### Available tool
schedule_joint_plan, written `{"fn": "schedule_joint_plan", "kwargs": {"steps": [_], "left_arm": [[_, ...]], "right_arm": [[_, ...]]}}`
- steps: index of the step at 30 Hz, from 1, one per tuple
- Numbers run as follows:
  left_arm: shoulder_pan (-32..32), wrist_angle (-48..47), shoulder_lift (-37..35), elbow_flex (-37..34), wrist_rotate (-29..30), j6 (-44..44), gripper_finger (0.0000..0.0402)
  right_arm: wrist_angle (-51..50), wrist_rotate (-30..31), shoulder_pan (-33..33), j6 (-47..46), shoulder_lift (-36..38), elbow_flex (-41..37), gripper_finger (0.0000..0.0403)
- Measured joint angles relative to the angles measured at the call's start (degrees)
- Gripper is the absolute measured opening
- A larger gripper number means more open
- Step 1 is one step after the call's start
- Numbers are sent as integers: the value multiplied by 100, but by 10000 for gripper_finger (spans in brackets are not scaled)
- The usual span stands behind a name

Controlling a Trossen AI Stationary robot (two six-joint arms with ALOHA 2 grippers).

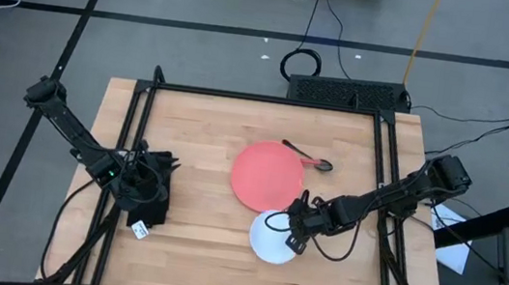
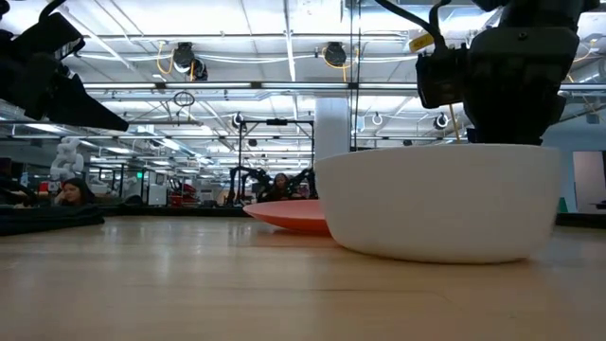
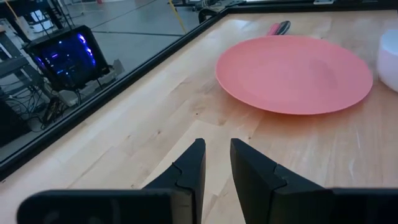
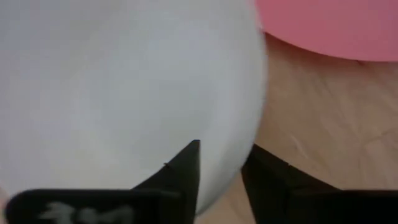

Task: Set table place
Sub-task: Adjust the white bowl

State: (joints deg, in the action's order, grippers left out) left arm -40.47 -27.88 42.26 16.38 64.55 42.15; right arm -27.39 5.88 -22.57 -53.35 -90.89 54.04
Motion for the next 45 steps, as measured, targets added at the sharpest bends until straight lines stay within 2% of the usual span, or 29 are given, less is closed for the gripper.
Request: {"fn": "schedule_joint_plan", "kwargs": {"steps": [5, 7, 14, 18, 24, 38, 45], "left_arm": [[0, 4, 0, 0, 0, 2, 81], [-2, 11, 0, 0, 0, 2, 81], [-2, 28, 0, 0, -5, 4, 81], [-1, 35, 0, 0, -9, 8, 81], [-2, 69, 9, 0, -11, 9, 81], [-2, 111, 11, 0, -22, 33, 81], [-2, 116, 11, 0, -24, 59, 81]], "right_arm": [[47, -1, -2, 90, 70, 2, 22], [8, -11, 0, 198, 126, 2, 7], [-94, -21, 2, 155, 270, 3, 3], [-487, -45, -39, 22, 391, 7, 3], [-1107, -84, -297, -156, 505, 7, 2], [-1575, 309, -913, -811, 546, 7, 1], [-1679, 312, -1073, -902, 546, 7, 0]]}}
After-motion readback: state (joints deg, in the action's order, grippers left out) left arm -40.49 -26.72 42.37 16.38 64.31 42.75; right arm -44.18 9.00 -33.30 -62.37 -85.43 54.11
